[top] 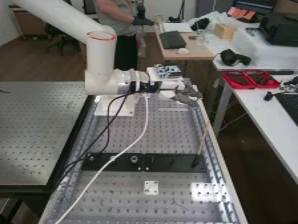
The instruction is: Grab the paper clip and place it in the clear container
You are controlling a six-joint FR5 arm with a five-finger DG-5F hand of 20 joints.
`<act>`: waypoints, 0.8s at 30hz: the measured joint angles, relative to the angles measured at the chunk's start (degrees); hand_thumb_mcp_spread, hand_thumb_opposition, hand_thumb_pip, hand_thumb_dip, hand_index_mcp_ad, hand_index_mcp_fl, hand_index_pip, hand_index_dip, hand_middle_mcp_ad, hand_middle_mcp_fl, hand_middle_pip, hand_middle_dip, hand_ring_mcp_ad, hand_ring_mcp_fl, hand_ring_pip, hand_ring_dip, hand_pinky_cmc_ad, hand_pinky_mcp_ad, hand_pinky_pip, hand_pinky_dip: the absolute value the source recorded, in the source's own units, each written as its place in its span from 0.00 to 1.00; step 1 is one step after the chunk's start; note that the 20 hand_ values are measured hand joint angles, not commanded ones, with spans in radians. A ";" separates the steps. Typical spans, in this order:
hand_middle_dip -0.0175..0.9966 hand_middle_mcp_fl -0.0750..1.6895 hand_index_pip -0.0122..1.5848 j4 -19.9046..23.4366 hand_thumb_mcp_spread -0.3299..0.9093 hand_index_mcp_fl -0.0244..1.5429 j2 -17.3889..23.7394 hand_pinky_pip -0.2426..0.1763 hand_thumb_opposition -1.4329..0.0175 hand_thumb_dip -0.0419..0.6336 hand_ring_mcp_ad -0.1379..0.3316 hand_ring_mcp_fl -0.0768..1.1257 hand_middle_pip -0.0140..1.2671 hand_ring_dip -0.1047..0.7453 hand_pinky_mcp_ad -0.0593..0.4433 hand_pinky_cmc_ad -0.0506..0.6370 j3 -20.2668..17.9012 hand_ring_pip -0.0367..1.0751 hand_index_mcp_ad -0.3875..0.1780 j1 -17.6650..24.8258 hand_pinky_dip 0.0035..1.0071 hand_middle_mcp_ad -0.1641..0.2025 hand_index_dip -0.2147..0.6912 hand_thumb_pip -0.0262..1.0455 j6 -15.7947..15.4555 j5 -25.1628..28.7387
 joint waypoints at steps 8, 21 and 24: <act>0.23 0.21 0.73 1.87 0.61 0.28 4.07 0.74 0.40 0.43 0.50 0.14 0.10 0.22 0.67 0.59 -2.33 0.12 0.35 -0.63 0.19 0.38 0.25 0.60 1.80 1.11; 0.23 0.18 0.55 2.96 0.58 0.27 19.01 0.70 0.42 0.44 0.51 0.10 0.10 0.22 0.67 0.58 -10.45 0.12 0.38 -2.18 0.19 0.37 0.25 0.56 1.15 9.85; 0.23 0.17 0.49 2.12 0.58 0.26 21.38 0.66 0.42 0.44 0.51 0.10 0.10 0.22 0.67 0.58 -11.90 0.12 0.37 -2.36 0.19 0.39 0.25 0.55 -0.05 12.30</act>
